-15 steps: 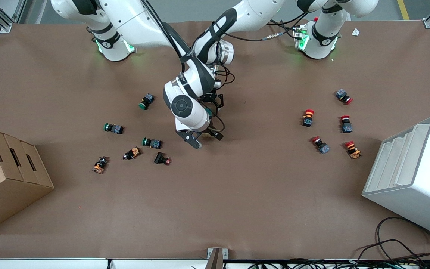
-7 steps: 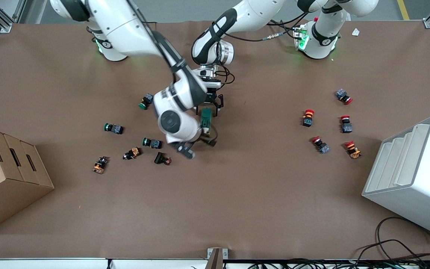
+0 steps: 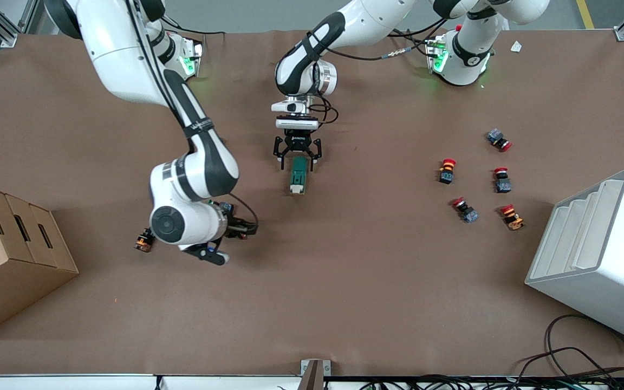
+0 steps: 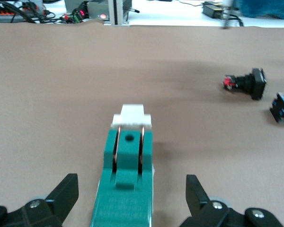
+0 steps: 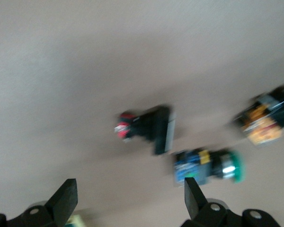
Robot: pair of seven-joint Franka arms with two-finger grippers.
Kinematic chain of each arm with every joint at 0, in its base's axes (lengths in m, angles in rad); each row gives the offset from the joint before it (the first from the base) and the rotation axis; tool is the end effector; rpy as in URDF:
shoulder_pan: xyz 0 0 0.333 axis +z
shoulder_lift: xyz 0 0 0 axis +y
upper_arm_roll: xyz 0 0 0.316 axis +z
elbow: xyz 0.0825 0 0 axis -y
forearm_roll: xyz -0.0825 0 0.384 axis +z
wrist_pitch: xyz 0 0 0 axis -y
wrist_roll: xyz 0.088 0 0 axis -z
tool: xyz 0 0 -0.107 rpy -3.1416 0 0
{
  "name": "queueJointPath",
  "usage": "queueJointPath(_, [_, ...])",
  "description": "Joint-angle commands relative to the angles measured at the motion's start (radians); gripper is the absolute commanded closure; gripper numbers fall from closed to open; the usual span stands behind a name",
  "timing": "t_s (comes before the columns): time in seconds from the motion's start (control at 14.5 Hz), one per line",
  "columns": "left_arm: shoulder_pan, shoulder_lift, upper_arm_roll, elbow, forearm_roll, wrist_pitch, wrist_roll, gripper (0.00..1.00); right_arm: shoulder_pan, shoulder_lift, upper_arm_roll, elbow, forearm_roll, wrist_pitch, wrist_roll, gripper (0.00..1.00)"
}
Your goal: Close load switch with both arms
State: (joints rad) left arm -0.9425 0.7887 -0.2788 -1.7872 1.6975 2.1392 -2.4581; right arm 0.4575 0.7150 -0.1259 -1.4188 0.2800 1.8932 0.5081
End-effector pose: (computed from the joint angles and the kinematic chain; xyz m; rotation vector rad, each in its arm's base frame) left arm 0.2655 -0.5793 0.1172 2.7200 0.0030 1.4730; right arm 0.6495 0.2616 0.2612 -3.0235 0.4197 0.4311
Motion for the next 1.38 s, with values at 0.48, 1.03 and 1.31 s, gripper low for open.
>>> queueJointPath(0.48, [0.085,-0.101,-0.011,0.204,-0.542,0.027,0.442,0.00,-0.213,-0.225,-0.055,-0.067,-0.193,-0.134,-0.437,0.00])
queueJointPath(1.03, [0.356,-0.305,-0.010,0.293,-1.062,0.016,1.232,0.00,-0.339,-0.428,-0.046,-0.189,-0.278,-0.141,-0.609,0.00])
queueJointPath(1.31, [0.485,-0.309,-0.013,0.437,-1.283,-0.115,1.365,0.00,-0.376,-0.489,-0.046,-0.187,-0.280,-0.177,-0.640,0.00])
